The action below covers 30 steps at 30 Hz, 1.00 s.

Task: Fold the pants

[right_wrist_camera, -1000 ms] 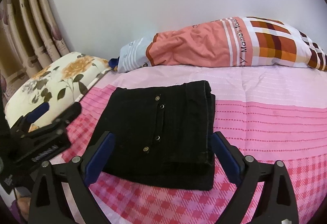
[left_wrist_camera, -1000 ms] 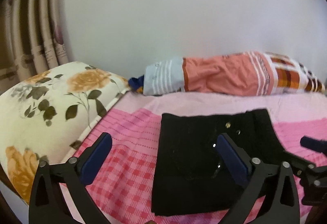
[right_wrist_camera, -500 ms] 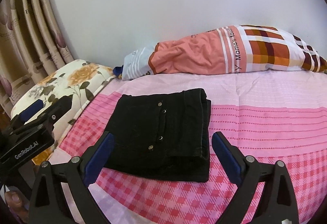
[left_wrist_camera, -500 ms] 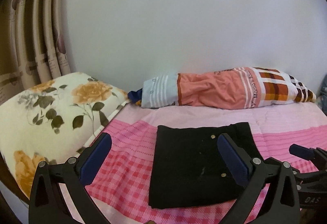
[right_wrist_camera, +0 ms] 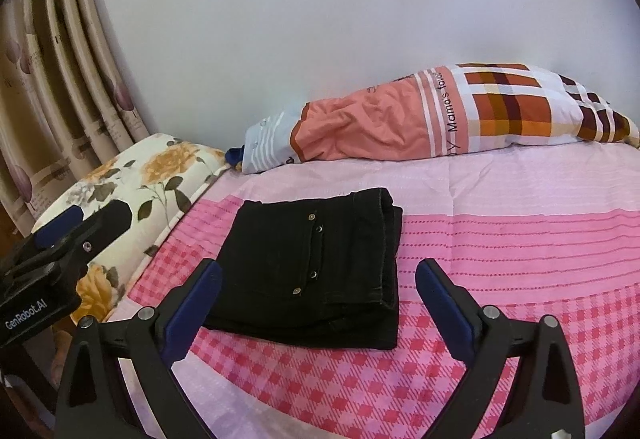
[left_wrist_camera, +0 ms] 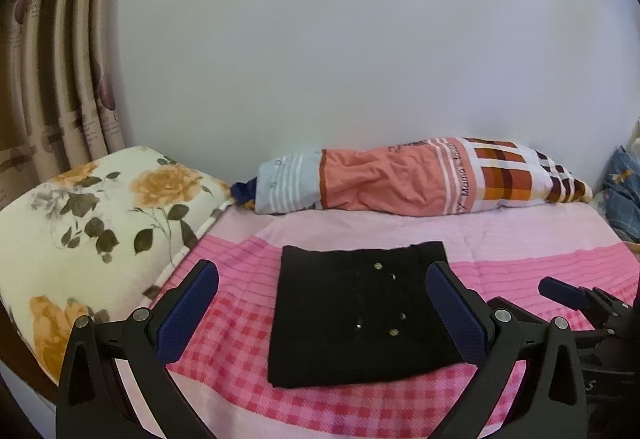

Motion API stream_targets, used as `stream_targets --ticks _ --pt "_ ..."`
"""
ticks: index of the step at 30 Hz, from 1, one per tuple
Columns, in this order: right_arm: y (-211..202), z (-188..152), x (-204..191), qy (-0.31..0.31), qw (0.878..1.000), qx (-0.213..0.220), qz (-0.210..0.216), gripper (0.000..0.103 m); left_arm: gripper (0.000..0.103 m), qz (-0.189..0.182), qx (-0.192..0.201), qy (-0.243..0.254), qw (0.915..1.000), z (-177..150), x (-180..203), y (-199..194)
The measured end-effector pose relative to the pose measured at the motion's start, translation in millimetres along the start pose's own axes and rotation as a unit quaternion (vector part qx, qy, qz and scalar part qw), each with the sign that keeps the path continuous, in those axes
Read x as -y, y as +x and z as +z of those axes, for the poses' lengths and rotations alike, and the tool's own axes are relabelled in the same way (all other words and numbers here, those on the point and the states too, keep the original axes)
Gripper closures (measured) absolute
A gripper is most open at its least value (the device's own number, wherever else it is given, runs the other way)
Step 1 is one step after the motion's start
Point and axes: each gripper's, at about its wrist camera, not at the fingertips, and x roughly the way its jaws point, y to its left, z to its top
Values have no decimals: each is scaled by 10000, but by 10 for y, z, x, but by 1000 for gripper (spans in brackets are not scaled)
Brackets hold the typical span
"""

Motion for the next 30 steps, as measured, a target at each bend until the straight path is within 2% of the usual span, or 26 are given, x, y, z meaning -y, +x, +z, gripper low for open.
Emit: stream_targets --ticks 5,16,22,30 --pt "-91 3 -8 -47 10000 86 4 5 0 -79 180 -39 9998 13 12 -129" --pt "-134 -11 -16 -97 9999 78 -18 5 0 -140 152 -76 9998 10 20 -187" --pt "-125 -28 -31 -144 9999 16 -36 5 0 -109 89 -79 9999 -25 29 -176" --pt "-80 -62 -48 -187 9998 -67 -44 5 0 -288 -125 -158 9994 -111 19 -67"
